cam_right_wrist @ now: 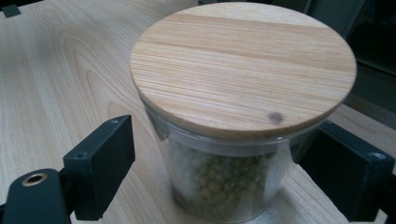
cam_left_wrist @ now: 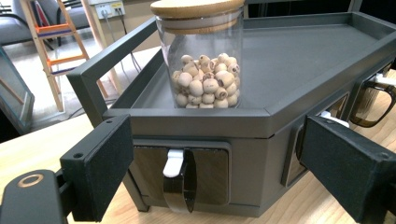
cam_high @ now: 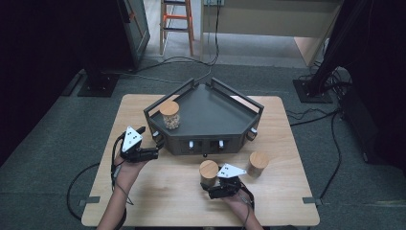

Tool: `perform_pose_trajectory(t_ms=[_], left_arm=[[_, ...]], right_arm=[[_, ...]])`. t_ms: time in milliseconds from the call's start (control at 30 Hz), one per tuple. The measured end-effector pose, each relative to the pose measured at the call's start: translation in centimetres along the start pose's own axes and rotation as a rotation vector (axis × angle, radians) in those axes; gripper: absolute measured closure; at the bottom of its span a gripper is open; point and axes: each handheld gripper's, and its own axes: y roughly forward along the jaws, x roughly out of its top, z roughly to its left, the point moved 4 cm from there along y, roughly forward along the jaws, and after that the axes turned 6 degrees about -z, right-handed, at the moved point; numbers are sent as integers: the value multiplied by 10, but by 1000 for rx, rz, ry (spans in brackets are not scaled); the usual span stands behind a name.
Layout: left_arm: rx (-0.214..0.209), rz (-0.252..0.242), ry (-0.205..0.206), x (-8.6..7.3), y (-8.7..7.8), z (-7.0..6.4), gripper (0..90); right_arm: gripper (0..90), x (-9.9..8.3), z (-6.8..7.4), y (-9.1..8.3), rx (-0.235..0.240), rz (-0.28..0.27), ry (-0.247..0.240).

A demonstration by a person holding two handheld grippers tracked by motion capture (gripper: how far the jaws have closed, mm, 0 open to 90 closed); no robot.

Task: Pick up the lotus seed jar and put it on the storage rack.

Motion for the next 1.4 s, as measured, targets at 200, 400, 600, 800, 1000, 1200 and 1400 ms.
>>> perform_pose_trajectory(t_ms=[200, 400, 600, 800, 1000, 1200, 1400], left_arm=[[-9, 6, -1, -5, -4, -4, 103], [-14, 13, -3, -10, -10, -8, 103], [-5, 11, -2, -15, -16, -10, 103], [-7, 2, -28, -26, -20, -14, 103], [-9, -3, -42, -36, -21, -19, 103], [-6, 1, -32, -39, -23, -21, 103], [-9, 7, -10, -43, -25, -26, 103]], right_arm=[[122, 0, 1, 0, -3, 2, -6], [122, 1, 1, 0, -5, 4, -1], [122, 1, 2, 1, -9, 8, -10], [122, 1, 3, 1, -16, 8, -14], [122, 1, 3, 1, -23, 6, -4], [122, 1, 4, 1, -22, 8, -15], [122, 1, 4, 1, -21, 10, -19]])
